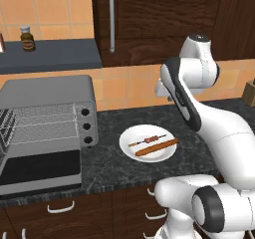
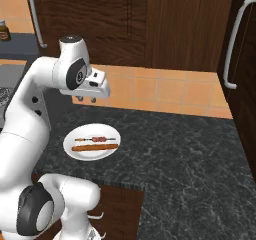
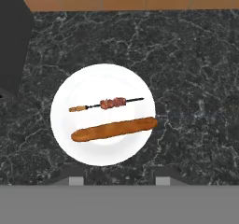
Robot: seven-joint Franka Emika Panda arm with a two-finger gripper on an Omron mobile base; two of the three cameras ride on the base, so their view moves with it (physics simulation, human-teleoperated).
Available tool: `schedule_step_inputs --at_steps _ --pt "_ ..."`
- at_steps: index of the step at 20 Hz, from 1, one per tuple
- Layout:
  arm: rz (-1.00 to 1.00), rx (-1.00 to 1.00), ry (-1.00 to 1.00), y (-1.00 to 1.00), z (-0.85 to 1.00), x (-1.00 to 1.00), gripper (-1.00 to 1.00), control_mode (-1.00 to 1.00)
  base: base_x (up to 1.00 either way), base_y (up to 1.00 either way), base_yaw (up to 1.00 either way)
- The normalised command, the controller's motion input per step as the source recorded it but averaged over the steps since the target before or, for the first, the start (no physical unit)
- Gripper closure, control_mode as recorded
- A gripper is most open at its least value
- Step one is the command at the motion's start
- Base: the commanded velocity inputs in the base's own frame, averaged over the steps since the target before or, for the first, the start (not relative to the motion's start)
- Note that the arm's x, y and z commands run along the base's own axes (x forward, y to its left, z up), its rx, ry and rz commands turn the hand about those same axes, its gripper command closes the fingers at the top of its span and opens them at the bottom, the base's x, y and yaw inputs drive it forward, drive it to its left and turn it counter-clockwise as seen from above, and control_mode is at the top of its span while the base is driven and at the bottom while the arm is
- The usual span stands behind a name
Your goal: Pick up the kebab skewer and baguette bread, and place them inside the toaster oven. Close the toaster oven door and start by setting the timer.
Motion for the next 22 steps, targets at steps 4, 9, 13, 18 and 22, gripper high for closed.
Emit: schedule_step_inputs --at_steps 4,9,13,18,22 --pt "0.01 0.0 0.0 0.14 0.0 -0.42 -1.0 -1.0 0.0 0.0 0.0" --pt "0.03 0.0 0.0 0.59 -0.06 -0.83 -1.0 -1.0 0.0 0.0 0.0" --pt "0.0 -0.04 -0.08 1.0 -0.08 -0.05 -1.0 -1.0 0.0 0.0 0.0" --pt "0.0 0.0 -0.22 1.0 -0.01 0.0 -1.0 -1.0 0.0 0.0 0.0" --pt "0.0 0.0 -0.25 0.99 0.0 0.0 -1.0 -1.0 0.0 0.0 0.0"
